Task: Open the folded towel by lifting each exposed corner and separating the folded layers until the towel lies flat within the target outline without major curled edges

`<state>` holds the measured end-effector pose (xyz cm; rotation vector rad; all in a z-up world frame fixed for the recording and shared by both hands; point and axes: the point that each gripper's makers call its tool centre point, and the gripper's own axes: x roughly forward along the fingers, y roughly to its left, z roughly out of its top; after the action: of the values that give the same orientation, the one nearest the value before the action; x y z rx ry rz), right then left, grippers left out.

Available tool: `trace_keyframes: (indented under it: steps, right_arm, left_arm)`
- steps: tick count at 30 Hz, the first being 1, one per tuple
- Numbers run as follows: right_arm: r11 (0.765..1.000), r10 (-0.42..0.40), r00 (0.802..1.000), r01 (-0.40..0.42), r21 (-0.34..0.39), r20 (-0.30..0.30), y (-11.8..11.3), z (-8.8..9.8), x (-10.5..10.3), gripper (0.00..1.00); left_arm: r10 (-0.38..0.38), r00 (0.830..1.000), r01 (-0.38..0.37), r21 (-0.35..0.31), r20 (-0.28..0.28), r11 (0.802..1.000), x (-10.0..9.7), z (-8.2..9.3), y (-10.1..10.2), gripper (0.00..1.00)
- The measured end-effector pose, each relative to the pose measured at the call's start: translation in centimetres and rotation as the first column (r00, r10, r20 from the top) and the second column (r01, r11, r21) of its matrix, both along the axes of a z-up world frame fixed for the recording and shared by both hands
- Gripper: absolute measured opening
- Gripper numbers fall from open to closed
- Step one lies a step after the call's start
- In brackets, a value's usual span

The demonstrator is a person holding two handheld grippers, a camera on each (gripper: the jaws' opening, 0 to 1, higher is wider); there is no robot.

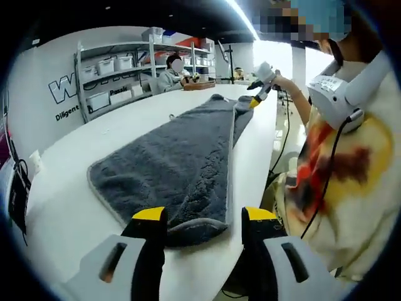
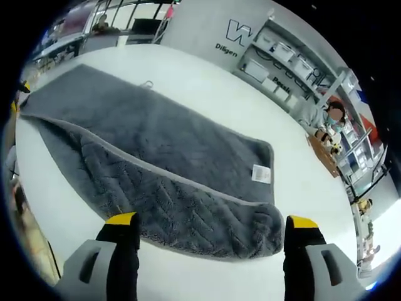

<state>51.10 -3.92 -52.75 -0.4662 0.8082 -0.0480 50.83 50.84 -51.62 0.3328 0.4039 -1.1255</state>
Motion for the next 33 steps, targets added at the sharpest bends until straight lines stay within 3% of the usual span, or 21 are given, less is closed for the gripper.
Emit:
trace_keyframes:
  steps: [6,11,12,14,19,21,24,33]
  right_arm:
    - [1.0,0.009,1.0,-0.009,-0.006,-0.004,0.2,0.1,0.0,0.97]
    - [1.0,0.006,1.0,-0.006,-0.006,-0.005,0.1,0.1,0.0,0.97]
    - [1.0,0.004,1.0,-0.004,-0.005,-0.005,0.0,0.1,0.0,0.97]
    - [1.0,0.001,1.0,-0.001,-0.002,-0.005,-0.1,0.1,-0.1,0.97]
    - [1.0,-0.009,1.0,0.009,0.012,0.0,-0.6,0.2,-0.5,0.97]
    - [1.0,-0.013,1.0,0.013,0.028,0.007,-0.8,0.4,-0.7,0.96]
    - [0.998,-0.02,0.999,0.018,0.064,0.041,-1.1,0.8,-0.7,0.93]
    - [0.997,-0.014,0.995,0.005,0.083,0.102,-3.3,1.8,0.5,0.73]
  left_arm:
    - [0.038,0.999,-0.037,-0.041,0.014,0.998,1.1,1.0,-0.5,0.7]
    - [0.072,0.997,-0.071,-0.037,0.026,0.997,2.0,1.1,-0.4,0.77]
    - [0.085,0.996,-0.084,-0.083,0.0,0.993,2.4,1.6,-0.5,0.8]
    - [0.11,0.993,-0.113,-0.116,-0.034,0.987,2.9,1.8,-0.4,0.84]
    - [0.154,0.988,-0.153,-0.116,0.001,0.981,4.2,1.8,0.0,0.9]
    - [0.186,0.982,-0.188,-0.149,-0.025,0.971,4.8,2.0,0.1,0.94]
    - [0.175,0.983,-0.182,-0.177,-0.055,0.967,4.8,2.0,-0.3,1.0]
    - [0.198,0.975,-0.213,-0.186,-0.097,0.959,5.7,0.8,-0.6,1.0]
